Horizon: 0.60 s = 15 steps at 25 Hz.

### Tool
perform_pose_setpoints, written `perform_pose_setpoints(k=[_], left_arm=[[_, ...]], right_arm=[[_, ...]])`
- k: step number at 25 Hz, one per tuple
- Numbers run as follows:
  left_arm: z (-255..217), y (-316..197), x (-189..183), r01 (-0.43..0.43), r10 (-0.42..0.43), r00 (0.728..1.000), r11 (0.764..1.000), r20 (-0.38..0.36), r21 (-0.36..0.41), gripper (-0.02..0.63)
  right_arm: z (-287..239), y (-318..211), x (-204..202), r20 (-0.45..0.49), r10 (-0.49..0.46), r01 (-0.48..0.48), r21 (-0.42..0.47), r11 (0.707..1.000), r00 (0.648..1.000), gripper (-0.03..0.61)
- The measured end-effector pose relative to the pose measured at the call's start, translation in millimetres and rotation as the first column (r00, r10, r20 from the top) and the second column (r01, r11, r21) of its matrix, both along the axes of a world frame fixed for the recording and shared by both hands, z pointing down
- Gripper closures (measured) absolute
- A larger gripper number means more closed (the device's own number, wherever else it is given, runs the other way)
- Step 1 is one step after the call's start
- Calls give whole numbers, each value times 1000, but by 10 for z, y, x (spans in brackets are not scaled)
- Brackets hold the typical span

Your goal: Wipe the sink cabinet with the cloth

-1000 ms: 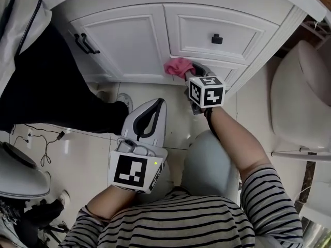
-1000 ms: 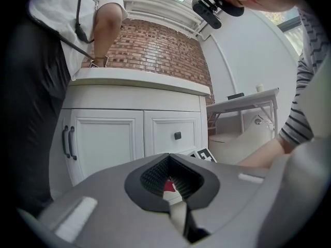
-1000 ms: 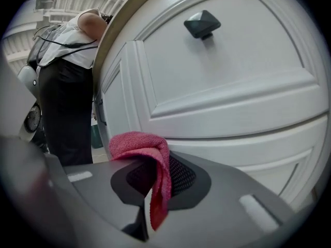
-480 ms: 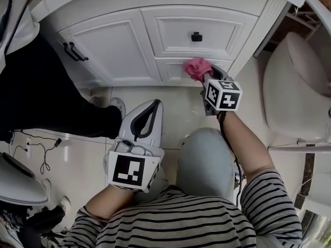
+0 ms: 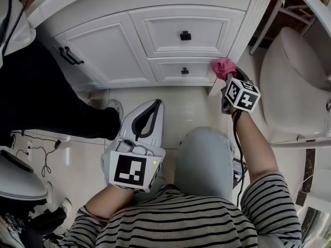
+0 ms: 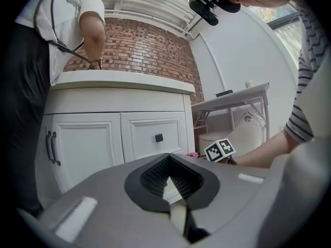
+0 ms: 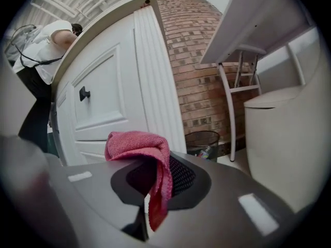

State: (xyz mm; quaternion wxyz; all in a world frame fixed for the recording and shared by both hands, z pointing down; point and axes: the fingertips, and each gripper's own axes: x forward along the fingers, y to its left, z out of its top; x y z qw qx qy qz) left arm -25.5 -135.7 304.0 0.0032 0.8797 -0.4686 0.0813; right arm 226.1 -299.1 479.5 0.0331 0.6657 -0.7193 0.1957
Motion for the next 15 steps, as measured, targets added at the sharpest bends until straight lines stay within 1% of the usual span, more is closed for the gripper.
perform_pose_setpoints(k=[3, 5, 7, 9, 11, 12, 15], left_arm=[[-10, 17, 2, 2, -2, 1000, 1000, -1, 1, 613], [-34, 32, -15, 5, -5, 1000, 1000, -5, 13, 613], [-60, 53, -53, 13, -13, 1000, 1000, -8, 21, 612], [-77, 73, -118, 23, -23, 1000, 1000, -9, 19, 613], [-93, 72, -207, 37, -37, 999, 999, -5, 14, 613], [-104, 61, -257, 45, -45, 999, 999, -2, 15, 614], [-122, 11, -402, 71, -71, 997, 997, 9, 17, 614]], right_arm=[[-5, 64, 237, 13, 69, -69, -10, 998, 998, 535], [-72, 124, 190, 36, 59, -59, 6, 998, 998, 535], [-146, 164, -57, 58, -12, 10, 29, 1000, 998, 535], [-172, 168, -450, 83, -121, 117, 45, 992, 989, 535], [-149, 128, -892, 110, -230, 226, 54, 973, 967, 535], [-118, 94, -1099, 119, -271, 266, 53, 962, 955, 535], [32, -19, -1628, 146, -345, 343, 36, 938, 927, 535]])
